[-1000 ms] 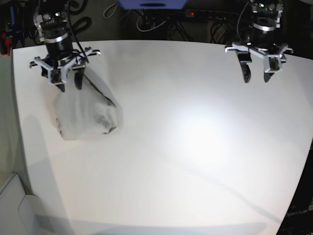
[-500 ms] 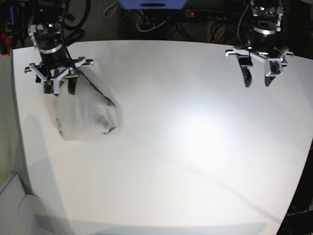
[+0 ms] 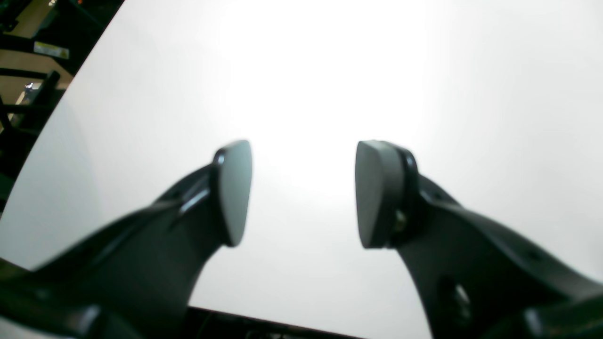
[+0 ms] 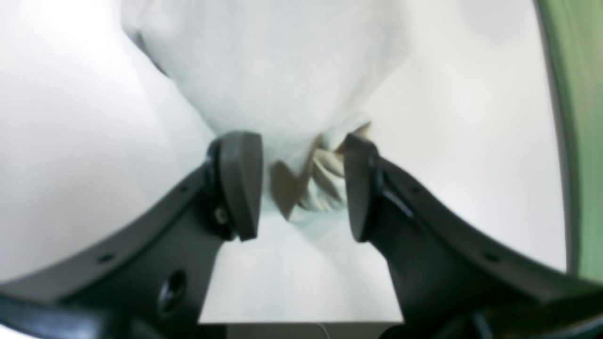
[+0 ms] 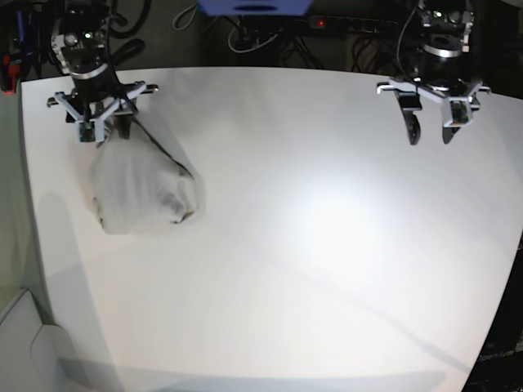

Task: Layout the t-shirt on the table in an organized manner, then fold the t-shirt properly
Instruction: 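Lower both grippers toward the table, right gripper over the beige shirt, then grasp the crumpled beige shirt with the right gripper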

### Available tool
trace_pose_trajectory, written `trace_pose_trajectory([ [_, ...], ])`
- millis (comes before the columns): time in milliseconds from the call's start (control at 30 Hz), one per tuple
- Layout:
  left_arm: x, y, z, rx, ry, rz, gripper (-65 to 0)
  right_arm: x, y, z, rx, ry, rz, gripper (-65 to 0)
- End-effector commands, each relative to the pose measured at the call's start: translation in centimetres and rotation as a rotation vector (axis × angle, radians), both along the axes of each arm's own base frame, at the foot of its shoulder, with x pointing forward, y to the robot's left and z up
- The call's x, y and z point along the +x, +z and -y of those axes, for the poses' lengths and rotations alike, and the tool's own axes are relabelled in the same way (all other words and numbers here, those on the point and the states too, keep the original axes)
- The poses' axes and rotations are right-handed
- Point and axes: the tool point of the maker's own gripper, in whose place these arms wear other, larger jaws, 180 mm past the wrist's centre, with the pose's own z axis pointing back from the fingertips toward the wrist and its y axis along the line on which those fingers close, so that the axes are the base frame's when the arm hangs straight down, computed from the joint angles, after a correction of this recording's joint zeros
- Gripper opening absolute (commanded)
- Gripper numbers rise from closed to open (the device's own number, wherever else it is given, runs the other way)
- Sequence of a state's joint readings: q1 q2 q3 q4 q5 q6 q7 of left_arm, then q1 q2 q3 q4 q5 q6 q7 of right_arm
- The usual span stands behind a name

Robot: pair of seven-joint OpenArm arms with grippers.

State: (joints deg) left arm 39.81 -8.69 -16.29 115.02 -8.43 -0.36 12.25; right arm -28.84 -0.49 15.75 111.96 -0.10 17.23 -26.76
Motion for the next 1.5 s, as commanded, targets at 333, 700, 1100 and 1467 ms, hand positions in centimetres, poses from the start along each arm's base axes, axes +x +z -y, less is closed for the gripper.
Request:
trace_pose_trajectory([
  [333, 0.2, 1.0, -0.1, 0.012, -0.003, 0.036, -31.0, 0.7, 0.4, -0.6, 0.01, 0.031, 0.03, -54.3],
  [700, 0.2, 1.0, -0.1, 0.012, -0.003, 0.036, -31.0, 2.9, 2.4, -0.5, 0.0, 0.037, 0.104, -65.0],
  [1100, 0.2, 1.0, -0.1, 0.012, -0.001, 0.038, -31.0, 11.2, 13.0, -1.0, -0.024, 0.046, 0.445, -65.0],
  [1467, 0.0, 1.1, -0.1, 0.014, -0.002, 0.038, -31.0, 16.9, 18.3, 0.6, -0.067, 0.002, 0.39, -65.0],
])
